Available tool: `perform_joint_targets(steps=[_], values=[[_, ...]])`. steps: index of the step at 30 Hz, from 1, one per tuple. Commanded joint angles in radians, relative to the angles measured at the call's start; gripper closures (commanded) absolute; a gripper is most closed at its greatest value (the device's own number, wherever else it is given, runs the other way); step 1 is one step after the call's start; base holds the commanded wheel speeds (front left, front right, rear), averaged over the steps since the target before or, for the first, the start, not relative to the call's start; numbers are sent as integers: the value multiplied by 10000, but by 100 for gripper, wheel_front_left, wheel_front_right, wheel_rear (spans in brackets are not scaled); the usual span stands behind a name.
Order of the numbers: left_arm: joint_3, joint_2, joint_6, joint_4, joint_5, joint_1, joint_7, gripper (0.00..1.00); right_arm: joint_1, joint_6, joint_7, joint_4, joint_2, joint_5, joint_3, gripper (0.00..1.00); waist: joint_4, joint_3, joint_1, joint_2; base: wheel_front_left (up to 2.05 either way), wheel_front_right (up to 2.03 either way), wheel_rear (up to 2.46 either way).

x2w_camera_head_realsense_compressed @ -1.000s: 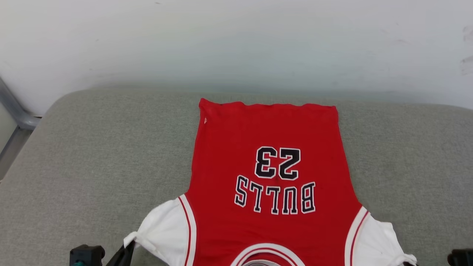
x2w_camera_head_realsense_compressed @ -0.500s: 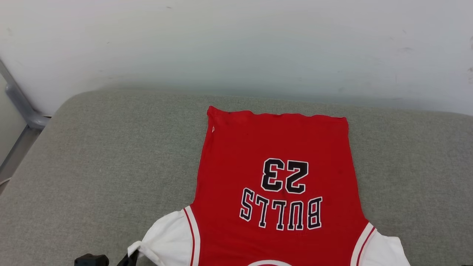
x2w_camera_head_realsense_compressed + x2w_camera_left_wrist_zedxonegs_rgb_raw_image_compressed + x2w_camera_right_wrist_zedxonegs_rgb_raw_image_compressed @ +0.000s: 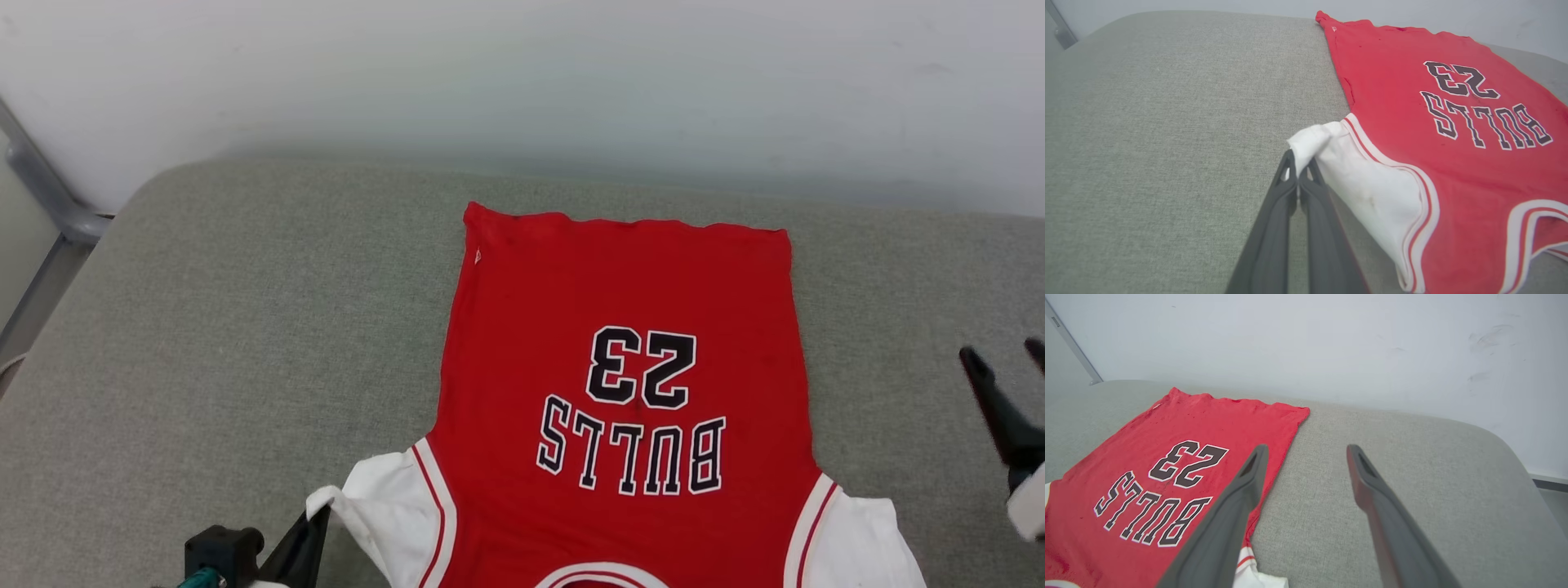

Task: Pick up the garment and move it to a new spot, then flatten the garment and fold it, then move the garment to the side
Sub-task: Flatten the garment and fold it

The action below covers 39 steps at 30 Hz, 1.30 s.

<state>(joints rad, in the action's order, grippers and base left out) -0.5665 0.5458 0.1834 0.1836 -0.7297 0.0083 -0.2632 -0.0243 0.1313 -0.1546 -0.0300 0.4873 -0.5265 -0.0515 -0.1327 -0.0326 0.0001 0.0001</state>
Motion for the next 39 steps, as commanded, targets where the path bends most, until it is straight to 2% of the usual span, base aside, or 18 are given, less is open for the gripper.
perform_joint_targets(steps=[1,9,19,24,28,33,39], values=[[59,-87,-31,-113,168,-232,-23,100,652,-11,-251,-247,173,95,-125,0,-177,-396,-1,-1,0,0,0],[142,-698,-249,-433,944,-1160,-21,100,4236,-9,-2651,-342,1170,112,448,0,-873,-1780,-1,-1,0,0,0],[488,-1793,-693,-864,1895,-1940,-21,100,7951,-11,-7465,1845,1892,-142,1838,0,-1878,-3436,-1,-1,0,0,0],[709,-2339,-986,-1000,2354,-2203,-21,100,9138,-11,-9075,2913,2091,94,2337,0,-2272,-4120,-1,-1,0,0,0],[862,-2714,-1228,-1040,2693,-2292,-21,100,9883,-11,-9654,3571,2234,501,2524,0,-2510,-4644,-1,-1,0,0,0],[1102,-3148,-1566,-1003,3018,-2470,-21,100,10452,-11,-9848,4264,2059,853,2508,0,-2733,-5212,-1,-1,0,0,0],[1384,-3569,-1930,-874,3405,-2600,-21,100,10287,-9,-9986,4779,2065,898,2912,0,-2879,-5641,-1,-1,0,0,0]])
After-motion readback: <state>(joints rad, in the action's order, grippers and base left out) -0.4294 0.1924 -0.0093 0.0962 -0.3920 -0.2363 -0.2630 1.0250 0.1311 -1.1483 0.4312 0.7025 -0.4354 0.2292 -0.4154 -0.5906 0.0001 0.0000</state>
